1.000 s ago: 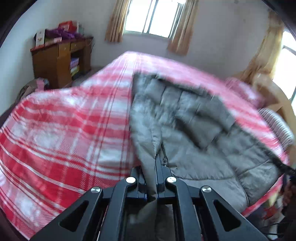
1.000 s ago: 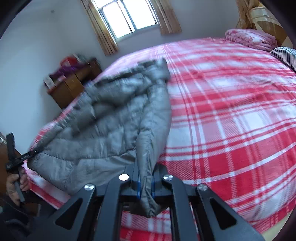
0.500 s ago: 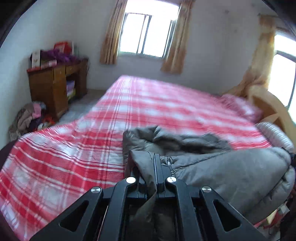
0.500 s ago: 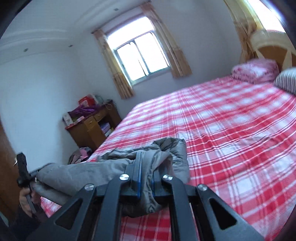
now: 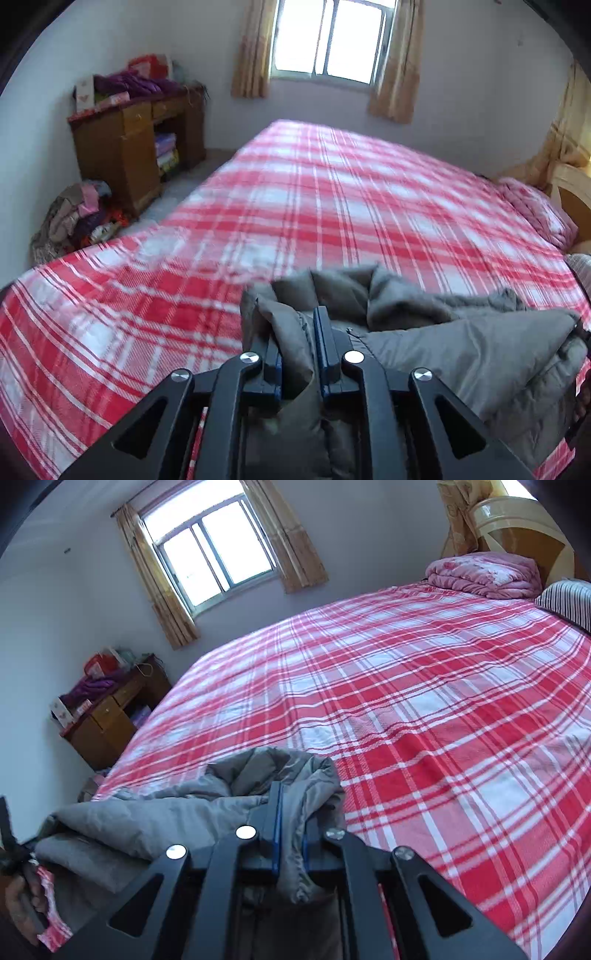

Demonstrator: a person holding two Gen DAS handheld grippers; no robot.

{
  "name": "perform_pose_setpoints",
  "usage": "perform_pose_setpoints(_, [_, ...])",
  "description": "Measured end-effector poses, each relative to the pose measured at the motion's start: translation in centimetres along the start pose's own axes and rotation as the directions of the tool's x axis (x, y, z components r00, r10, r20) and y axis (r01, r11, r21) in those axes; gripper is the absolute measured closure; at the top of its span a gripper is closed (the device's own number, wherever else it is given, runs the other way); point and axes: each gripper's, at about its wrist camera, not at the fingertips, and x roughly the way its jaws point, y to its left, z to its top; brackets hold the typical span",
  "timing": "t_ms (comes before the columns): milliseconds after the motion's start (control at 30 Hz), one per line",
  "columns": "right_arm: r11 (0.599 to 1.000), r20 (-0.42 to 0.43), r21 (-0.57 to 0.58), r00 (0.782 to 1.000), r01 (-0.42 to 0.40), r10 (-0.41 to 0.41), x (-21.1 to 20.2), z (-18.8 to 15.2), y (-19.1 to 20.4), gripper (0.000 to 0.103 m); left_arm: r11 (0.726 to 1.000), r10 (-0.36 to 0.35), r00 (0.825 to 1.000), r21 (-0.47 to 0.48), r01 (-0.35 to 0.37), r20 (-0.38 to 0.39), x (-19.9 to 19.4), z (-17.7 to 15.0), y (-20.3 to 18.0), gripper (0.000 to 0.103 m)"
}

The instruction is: Fold large clothes

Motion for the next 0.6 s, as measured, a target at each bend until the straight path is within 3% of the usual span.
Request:
perform_pose_setpoints(133, [0.999, -0.01, -0.028, 0.999, 0.035, -0.036, 1.8, 0.2, 0.5, 0.094, 0.999, 0.041, 0.998, 0.034, -0.042, 0.045, -0.7, 1.0, -1.1, 0.076])
perform_pose_setpoints(200, [0.999, -0.015, -0.016, 0.999, 0.041, -0.041, 2.5, 0.6, 0.4, 0.093, 0.995, 0.072, 0.996, 0.072, -0.075, 0.048, -0.7, 1.3, -1.7, 0.057])
perform_pose_setpoints(267, [0.999, -0.023, -0.014, 0.999, 0.048, -0.049, 3.1, 0.9, 0.4, 0.093, 0.988, 0.124, 0.987, 0.081, -0.132, 0.099, -1.3, 1.6, -1.7, 0.022])
perform_pose_setpoints(333, [0.998, -0.03, -0.022, 0.998, 0.056, -0.056, 3.3, 0.9, 0.5, 0.093, 0.985, 0.138, 0.979, 0.083, -0.152, 0.152, -2.6, 2.1, -1.2, 0.011])
perform_pose_setpoints(433, [0.997, -0.039, -0.021, 0.997, 0.07, -0.071, 3.7, 0.7, 0.2, 0.092, 0.972, 0.21, 0.961, 0.065, -0.225, 0.178, -3.3, 2.4, -0.6, 0.009])
perform_pose_setpoints(533, [0.996, -0.051, -0.029, 0.995, 0.089, -0.091, 4.1, 1.1, 0.8, 0.083, 0.932, 0.336, 0.921, 0.069, -0.355, 0.196, -4.0, 1.5, -1.3, 0.009])
perform_pose_setpoints(567, [0.995, -0.045, -0.039, 0.994, 0.096, -0.098, 4.0, 1.5, 1.2, 0.076, 0.913, 0.381, 0.899, 0.067, -0.403, 0.214, -4.3, 1.1, -1.8, 0.009])
perform_pose_setpoints(600, [0.994, -0.033, -0.042, 0.994, 0.1, -0.101, 3.8, 1.8, 1.5, 0.064, 0.884, 0.438, 0.865, 0.059, -0.464, 0.245, -4.9, 0.5, -2.3, 0.009])
